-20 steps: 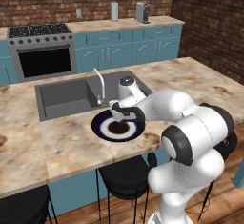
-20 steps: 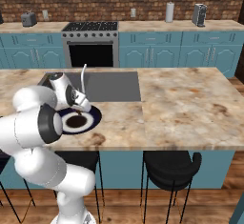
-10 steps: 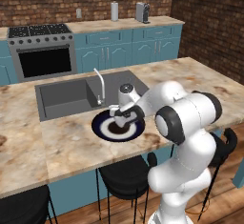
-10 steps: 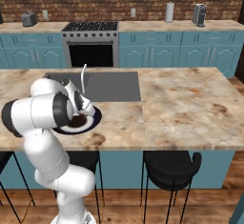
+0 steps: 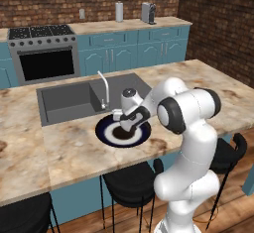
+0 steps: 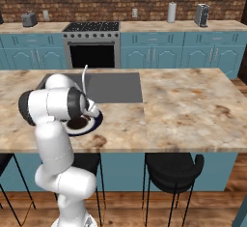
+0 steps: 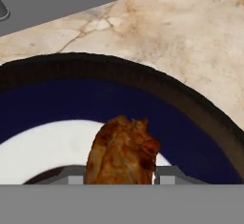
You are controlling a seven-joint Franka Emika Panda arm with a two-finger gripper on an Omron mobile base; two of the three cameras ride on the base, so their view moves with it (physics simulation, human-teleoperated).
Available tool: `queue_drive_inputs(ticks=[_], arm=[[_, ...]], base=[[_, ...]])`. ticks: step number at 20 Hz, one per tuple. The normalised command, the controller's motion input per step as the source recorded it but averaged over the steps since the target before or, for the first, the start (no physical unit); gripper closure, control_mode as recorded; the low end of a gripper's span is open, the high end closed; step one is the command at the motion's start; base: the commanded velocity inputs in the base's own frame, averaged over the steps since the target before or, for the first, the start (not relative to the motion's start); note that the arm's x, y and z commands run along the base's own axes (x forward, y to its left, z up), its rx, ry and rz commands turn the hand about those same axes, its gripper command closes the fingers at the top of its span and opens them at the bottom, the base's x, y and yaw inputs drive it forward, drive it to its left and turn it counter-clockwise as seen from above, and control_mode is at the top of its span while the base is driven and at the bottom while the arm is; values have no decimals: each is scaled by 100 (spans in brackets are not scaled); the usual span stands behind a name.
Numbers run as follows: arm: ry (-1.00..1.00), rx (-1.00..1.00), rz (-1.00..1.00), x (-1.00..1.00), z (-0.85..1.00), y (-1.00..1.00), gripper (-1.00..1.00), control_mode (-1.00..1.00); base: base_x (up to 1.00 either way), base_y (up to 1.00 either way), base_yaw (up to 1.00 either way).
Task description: Take the cheese, chicken drumstick, and onion from the fridge and place them on the plate on the dining counter to create an appetizer plate.
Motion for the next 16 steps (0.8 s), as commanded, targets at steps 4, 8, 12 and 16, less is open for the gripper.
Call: queue_drive_inputs(ticks=[4,8,12,16], arm=[[1,0,-2,0,-10,0,-100,-100],[0,0,-8,0,44,0,-100,-100],[0,0,-3,-52,87,0,-100,-100],[-2,0,0,-100,83,-21,-100,-100]], base=[[0,0,0],[0,0,0],[0,0,0],[0,0,0]])
